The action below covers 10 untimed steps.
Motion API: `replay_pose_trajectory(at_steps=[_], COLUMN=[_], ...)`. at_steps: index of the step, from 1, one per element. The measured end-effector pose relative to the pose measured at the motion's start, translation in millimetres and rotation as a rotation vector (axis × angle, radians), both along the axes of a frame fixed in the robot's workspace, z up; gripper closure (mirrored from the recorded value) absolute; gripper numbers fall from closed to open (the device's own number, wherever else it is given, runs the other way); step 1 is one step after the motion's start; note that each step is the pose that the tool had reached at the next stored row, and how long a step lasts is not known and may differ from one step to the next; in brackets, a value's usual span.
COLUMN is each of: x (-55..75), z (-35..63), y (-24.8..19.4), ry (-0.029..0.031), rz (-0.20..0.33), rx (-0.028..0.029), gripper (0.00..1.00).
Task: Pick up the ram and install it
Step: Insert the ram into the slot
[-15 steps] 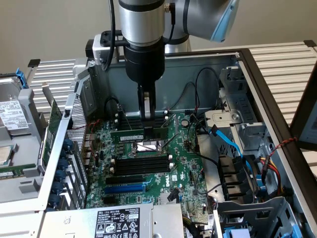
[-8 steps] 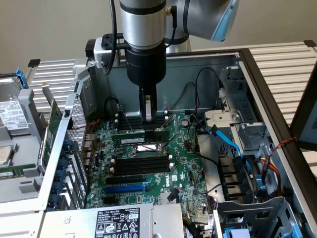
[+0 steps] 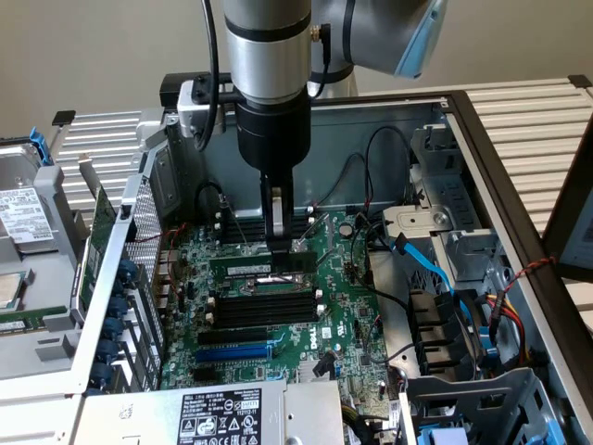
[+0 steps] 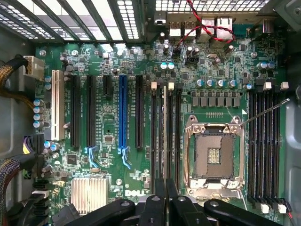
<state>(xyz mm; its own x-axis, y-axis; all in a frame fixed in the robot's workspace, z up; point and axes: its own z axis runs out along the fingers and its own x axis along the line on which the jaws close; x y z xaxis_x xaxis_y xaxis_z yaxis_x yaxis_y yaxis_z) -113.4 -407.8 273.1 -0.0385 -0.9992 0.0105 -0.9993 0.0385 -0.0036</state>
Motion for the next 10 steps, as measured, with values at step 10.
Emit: replay_pose_trajectory(at_steps=[10], x=[0.0], z=[-9.3], y=[0.0], ry=[-0.0004], rz=[-0.001], rx=[-0.0126], gripper=[0.87])
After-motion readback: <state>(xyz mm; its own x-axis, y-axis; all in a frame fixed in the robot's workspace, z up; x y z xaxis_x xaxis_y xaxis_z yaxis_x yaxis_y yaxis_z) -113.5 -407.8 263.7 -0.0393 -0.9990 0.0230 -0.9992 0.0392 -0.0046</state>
